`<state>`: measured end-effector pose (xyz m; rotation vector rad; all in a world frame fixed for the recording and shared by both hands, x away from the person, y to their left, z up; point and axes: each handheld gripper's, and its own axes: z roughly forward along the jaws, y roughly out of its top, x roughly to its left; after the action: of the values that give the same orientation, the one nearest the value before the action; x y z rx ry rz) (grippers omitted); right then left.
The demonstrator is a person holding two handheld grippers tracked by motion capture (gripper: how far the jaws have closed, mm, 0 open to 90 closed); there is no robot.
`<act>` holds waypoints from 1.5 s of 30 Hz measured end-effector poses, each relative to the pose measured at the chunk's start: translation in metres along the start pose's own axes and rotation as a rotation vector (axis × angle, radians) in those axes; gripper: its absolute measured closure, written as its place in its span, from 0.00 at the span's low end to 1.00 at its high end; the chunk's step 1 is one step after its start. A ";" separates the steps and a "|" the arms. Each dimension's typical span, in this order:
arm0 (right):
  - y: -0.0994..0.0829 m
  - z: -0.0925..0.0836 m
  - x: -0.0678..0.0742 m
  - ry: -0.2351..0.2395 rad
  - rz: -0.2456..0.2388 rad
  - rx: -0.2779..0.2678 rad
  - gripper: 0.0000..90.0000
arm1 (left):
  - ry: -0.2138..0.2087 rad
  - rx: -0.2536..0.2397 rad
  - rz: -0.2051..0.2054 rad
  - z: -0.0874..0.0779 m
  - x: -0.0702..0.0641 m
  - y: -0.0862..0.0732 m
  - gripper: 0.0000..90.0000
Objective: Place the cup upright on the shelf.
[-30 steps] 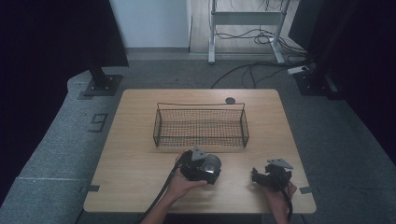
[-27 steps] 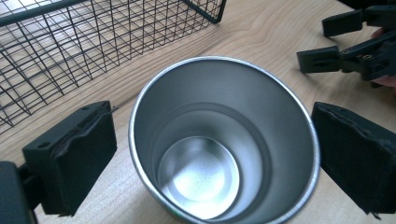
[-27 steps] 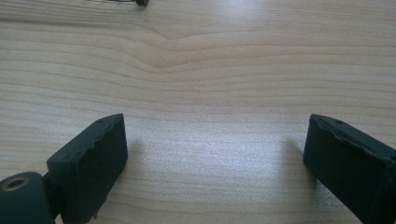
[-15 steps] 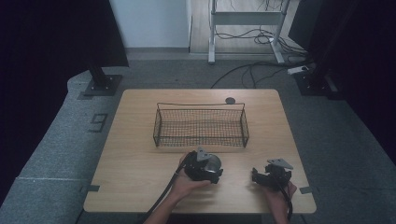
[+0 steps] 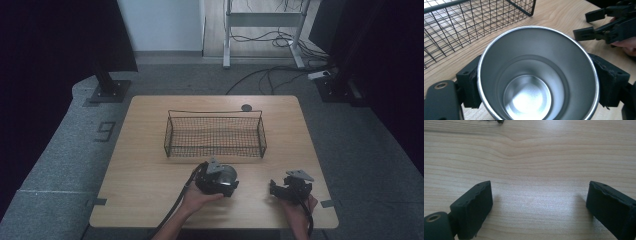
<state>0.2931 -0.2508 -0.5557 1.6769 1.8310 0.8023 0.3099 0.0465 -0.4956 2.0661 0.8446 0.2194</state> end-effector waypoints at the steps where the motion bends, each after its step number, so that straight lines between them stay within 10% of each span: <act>1: 0.000 0.000 0.000 0.000 0.000 0.000 0.08 | -0.003 -0.001 -0.003 -0.002 0.000 0.000 0.16; 45: 0.000 0.000 0.000 -0.002 0.002 -0.002 0.08 | 0.012 -0.079 -0.030 -0.054 0.027 0.036 0.16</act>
<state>0.2931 -0.2508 -0.5557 1.6782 1.8267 0.8029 0.3241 0.0854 -0.4384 1.9788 0.8601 0.2458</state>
